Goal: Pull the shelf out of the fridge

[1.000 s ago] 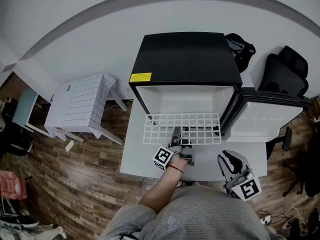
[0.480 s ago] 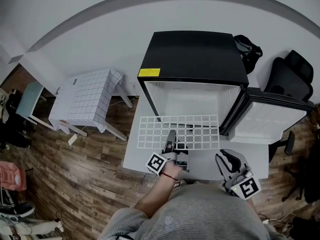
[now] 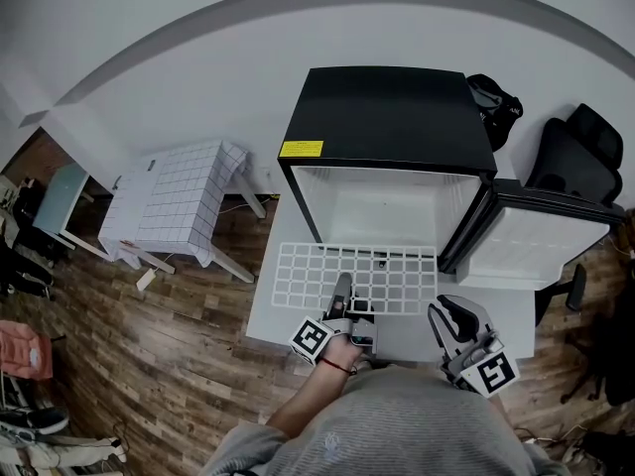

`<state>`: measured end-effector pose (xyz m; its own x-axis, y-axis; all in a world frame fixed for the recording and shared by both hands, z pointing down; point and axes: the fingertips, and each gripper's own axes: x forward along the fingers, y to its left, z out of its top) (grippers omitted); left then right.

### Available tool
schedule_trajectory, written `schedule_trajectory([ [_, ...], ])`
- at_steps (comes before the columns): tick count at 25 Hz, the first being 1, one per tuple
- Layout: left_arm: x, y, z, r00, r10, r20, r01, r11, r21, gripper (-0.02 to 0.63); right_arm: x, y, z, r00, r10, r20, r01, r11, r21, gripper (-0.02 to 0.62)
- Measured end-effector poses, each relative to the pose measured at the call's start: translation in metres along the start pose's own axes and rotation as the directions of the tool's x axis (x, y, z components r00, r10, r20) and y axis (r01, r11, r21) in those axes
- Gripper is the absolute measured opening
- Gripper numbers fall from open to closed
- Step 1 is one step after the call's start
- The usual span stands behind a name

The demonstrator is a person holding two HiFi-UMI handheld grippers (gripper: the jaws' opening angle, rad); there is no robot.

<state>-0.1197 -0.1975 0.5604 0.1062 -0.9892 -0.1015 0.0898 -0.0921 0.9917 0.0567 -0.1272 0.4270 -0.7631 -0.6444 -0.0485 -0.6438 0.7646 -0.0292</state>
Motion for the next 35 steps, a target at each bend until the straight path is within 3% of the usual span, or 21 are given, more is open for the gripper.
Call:
schedule_trajectory([
  [6, 0.001, 0.006, 0.002, 1.0, 0.021, -0.022, -0.021, 1.0, 0.02, 0.031, 0.002, 0.0, -0.002, 1.0, -0.005, -0.022, 0.004, 1.0, -0.017, 0.055],
  [12, 0.006, -0.004, 0.0, 1.0, -0.009, -0.025, 0.009, 1.0, 0.0, 0.031, 0.002, -0.001, -0.007, 0.999, -0.017, -0.048, 0.016, 0.999, -0.034, 0.018],
  [19, 0.011, -0.017, 0.001, 0.999, -0.039, -0.024, 0.039, 0.999, -0.01, 0.031, 0.007, -0.002, -0.006, 0.999, -0.015, -0.044, 0.014, 0.999, -0.031, 0.018],
  [35, 0.015, -0.003, 0.007, 1.0, 0.001, -0.03, -0.001, 1.0, 0.013, 0.031, 0.014, -0.008, -0.008, 0.998, -0.022, -0.054, 0.02, 0.999, -0.035, 0.017],
])
